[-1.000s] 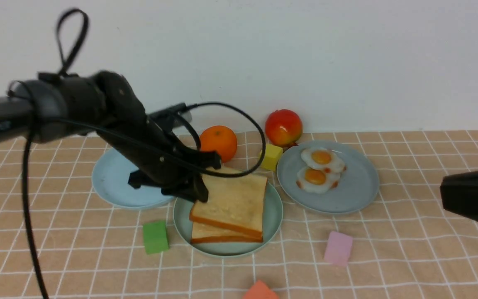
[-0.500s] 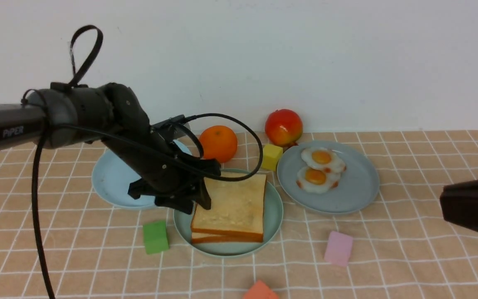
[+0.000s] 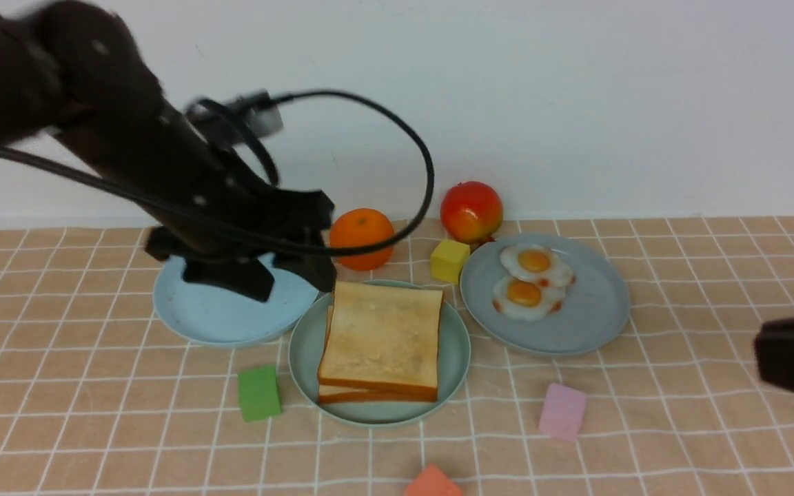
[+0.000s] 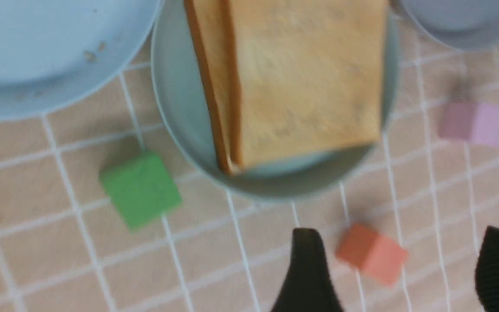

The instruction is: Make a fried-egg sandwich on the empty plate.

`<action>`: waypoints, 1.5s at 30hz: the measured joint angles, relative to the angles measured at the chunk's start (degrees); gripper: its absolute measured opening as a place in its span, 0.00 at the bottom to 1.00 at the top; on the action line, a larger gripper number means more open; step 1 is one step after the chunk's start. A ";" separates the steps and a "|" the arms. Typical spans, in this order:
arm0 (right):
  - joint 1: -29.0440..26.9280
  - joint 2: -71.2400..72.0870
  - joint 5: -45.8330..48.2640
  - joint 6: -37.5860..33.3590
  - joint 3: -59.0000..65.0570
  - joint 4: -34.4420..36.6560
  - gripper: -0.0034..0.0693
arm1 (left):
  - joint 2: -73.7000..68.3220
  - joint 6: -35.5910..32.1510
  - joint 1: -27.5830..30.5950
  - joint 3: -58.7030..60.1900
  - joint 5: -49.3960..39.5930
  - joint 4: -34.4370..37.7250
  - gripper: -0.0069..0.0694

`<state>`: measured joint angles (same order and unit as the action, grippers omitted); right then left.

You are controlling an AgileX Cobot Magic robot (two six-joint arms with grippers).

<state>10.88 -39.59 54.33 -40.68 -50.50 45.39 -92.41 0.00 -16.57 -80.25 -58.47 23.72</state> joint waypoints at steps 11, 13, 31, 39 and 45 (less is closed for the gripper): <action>0.00 19.81 -6.64 0.32 8.39 -1.47 0.17 | 28.87 3.35 0.00 16.37 -6.06 -0.66 0.29; 0.00 25.23 -9.97 0.73 11.88 -1.47 0.17 | 36.42 4.72 0.00 22.38 -6.51 -0.60 0.19; 0.00 40.50 -20.11 2.05 29.32 -0.14 0.21 | 76.21 12.80 -0.05 39.15 -7.37 -13.63 0.07; 0.00 40.54 -18.41 2.05 29.81 -0.21 0.23 | 76.38 12.80 -0.05 39.59 -7.30 -15.15 0.07; 0.00 40.56 -18.00 2.05 29.81 -0.21 0.23 | 76.41 12.74 -0.05 40.02 -6.93 -15.51 0.07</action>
<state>10.88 0.97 36.33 -38.63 -20.69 45.18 -16.00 12.74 -16.62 -40.22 -65.40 8.22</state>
